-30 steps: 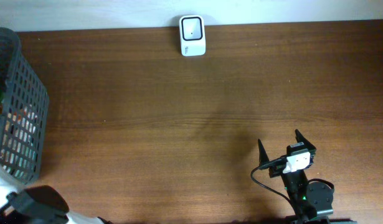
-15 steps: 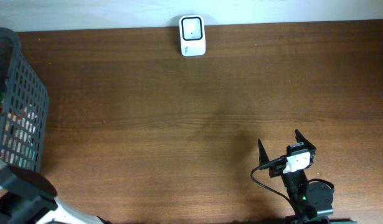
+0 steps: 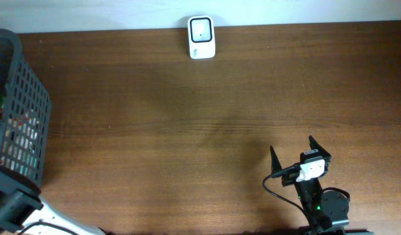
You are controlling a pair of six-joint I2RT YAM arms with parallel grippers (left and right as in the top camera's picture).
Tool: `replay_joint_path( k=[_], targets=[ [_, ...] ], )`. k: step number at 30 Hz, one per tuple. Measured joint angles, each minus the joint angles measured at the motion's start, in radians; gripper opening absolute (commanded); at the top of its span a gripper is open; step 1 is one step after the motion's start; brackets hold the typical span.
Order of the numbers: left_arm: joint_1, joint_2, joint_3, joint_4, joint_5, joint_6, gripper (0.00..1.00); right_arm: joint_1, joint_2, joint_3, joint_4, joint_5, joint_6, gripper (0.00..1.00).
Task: Scan the item barcode
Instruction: 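Reach into the basket and grasp the brown-and-white bread bag with left gripper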
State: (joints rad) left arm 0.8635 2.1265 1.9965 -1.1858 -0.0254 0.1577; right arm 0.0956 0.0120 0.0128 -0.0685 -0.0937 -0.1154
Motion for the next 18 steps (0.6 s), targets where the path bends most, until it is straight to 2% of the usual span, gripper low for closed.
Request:
replay_joint_path(
  k=[6,18],
  targets=[
    [0.066,0.002,-0.078,0.039,0.022,0.044,0.97,0.0,0.0,0.0,0.0,0.0,0.0,0.98],
    [0.06,0.002,-0.161,0.157,0.021,0.115,0.96,0.0,0.0,0.0,0.0,0.0,0.0,0.98]
  ],
)
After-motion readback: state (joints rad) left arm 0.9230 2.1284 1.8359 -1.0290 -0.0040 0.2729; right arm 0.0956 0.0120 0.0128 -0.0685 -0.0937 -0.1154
